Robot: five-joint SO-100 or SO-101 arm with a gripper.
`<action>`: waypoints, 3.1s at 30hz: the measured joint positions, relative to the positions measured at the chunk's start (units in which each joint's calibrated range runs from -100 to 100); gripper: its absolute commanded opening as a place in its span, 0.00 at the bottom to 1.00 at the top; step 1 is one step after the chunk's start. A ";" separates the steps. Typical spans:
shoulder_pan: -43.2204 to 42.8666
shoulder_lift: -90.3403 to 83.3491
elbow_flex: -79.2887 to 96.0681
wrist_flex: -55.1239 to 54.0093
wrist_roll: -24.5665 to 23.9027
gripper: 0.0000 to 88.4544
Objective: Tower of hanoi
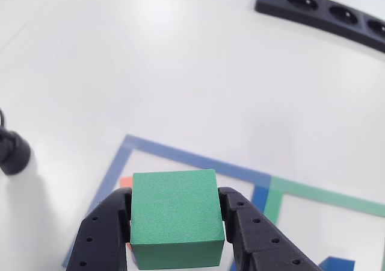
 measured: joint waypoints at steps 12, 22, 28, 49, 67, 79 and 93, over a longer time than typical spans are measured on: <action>-1.06 16.46 4.79 -25.52 0.00 0.08; -1.96 28.28 4.44 -36.76 0.00 0.08; -2.37 32.00 1.74 -38.28 0.00 0.08; -2.37 37.91 -2.18 -42.30 0.00 0.12; -2.37 39.51 -1.13 -43.66 0.00 0.24; -2.37 38.58 -1.39 -44.46 0.00 0.27; -0.16 12.92 -13.05 -8.35 0.59 0.00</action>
